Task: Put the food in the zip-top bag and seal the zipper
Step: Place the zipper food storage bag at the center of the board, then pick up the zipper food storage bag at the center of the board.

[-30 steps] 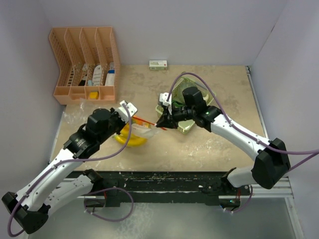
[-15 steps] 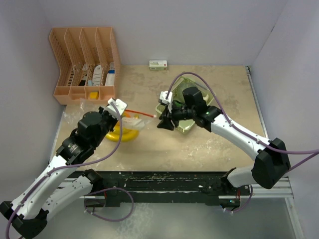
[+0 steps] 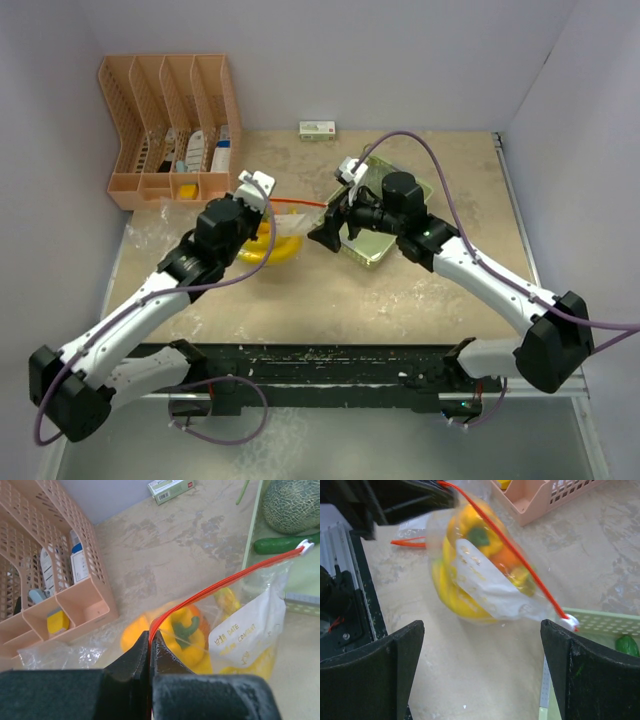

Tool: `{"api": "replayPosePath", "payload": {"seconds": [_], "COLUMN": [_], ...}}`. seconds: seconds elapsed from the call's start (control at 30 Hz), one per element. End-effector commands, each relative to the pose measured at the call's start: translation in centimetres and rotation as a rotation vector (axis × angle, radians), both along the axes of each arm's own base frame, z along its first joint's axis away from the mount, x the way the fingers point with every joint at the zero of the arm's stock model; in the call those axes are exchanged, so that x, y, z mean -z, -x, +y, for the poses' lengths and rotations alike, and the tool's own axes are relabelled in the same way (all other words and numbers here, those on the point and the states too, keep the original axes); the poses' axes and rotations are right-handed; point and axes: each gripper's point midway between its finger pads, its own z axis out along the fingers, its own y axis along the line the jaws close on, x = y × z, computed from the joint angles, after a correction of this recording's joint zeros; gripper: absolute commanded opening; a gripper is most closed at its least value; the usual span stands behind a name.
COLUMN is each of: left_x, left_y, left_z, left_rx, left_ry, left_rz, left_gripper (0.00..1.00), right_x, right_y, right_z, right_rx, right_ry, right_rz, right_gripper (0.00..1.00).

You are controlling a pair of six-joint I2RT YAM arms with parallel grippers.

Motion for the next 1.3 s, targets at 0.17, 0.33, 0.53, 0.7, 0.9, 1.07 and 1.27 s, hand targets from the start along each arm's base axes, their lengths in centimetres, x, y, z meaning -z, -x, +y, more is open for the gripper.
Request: {"api": "replayPosePath", "payload": {"seconds": [0.17,0.33,0.53,0.7,0.9,1.07,1.27], "left_x": [-4.6,-3.0,-3.0,-2.5,2.0,7.1,12.7], "left_y": [-9.2,-10.3,-7.4,-3.6,-0.5,-0.3,-0.4], "left_z": [1.9,1.4,-0.1,1.0,7.2,8.0,10.6], "left_rx": [-0.224,-0.159,-0.028,0.010,-0.219,-0.373,-0.587], "left_ry": [0.250,0.245,0.355,0.250,-0.007,0.060,0.019], "left_rz": [-0.171,-0.163,-0.195,-0.076,0.127,0.298,0.416], "left_gripper": [0.00,0.33,0.99,0.99,0.99,0.99,0.99], "right_x": [0.3,0.3,1.4,1.5,2.0,1.9,0.8], "right_y": [-0.6,-0.7,-0.7,-0.5,0.1,0.6,2.2], "right_z": [0.2,0.2,0.7,0.8,0.8,1.1,1.1], "right_rx": [0.041,0.040,0.022,0.006,-0.010,-0.039,-0.099], "right_ry": [-0.036,-0.040,-0.029,-0.031,-0.051,-0.070,-0.115], "right_rz": [0.033,0.025,0.058,0.059,0.057,0.066,0.061], "right_gripper": [1.00,1.00,0.99,0.99,0.99,0.99,1.00]}}
